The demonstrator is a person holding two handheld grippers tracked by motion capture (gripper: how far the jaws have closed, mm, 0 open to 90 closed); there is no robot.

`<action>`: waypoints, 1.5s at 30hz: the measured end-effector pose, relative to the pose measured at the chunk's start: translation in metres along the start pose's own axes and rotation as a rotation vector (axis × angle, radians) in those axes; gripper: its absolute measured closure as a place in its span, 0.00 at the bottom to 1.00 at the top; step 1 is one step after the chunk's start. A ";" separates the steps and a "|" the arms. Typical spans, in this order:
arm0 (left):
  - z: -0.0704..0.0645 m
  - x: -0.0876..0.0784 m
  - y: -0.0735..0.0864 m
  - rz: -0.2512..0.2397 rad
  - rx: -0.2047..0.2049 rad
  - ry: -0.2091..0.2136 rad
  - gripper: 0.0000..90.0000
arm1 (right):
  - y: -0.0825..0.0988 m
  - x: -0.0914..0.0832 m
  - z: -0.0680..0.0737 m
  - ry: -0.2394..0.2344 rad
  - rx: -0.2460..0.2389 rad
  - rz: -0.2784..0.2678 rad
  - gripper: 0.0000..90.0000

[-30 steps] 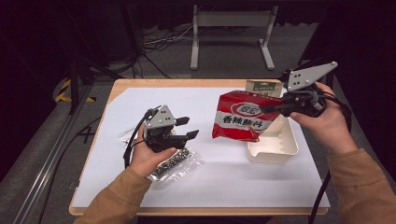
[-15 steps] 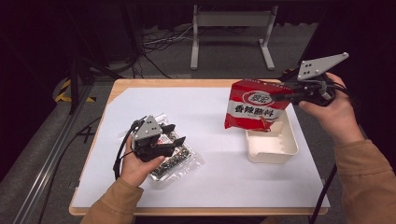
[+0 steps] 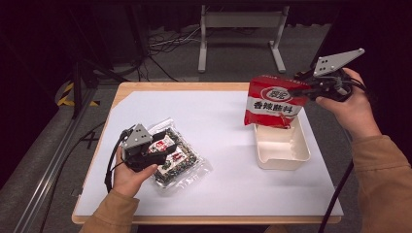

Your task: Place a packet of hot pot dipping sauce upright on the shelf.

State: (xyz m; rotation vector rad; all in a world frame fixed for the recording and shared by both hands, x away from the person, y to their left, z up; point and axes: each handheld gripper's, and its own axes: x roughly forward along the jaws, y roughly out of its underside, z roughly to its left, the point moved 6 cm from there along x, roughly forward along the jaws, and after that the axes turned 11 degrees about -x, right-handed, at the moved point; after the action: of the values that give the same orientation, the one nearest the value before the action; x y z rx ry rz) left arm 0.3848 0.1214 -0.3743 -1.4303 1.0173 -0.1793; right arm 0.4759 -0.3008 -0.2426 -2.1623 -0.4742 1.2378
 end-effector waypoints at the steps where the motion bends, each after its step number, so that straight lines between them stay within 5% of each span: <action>1: 0.002 -0.002 0.001 -0.001 0.002 -0.001 0.47 | 0.001 0.000 -0.001 0.001 0.003 0.003 0.99; 5: 0.012 -0.010 0.004 -0.013 -0.010 -0.029 0.46 | 0.007 -0.003 -0.007 0.014 0.009 0.016 0.99; 13: 0.016 -0.012 0.006 -0.016 -0.025 -0.025 0.46 | 0.013 -0.003 -0.014 0.033 0.031 0.052 0.99; 27: 0.017 -0.016 0.005 -0.029 -0.034 -0.007 0.44 | 0.016 0.012 -0.023 0.058 -0.004 0.154 0.99; 45: 0.017 -0.013 0.008 -0.018 -0.041 -0.004 0.44 | 0.014 0.029 -0.022 0.048 -0.055 0.129 0.99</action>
State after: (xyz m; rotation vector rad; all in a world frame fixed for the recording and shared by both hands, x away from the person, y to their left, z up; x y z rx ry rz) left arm 0.3847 0.1433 -0.3779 -1.4773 1.0105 -0.1698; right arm 0.5094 -0.3017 -0.2626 -2.2942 -0.3570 1.2516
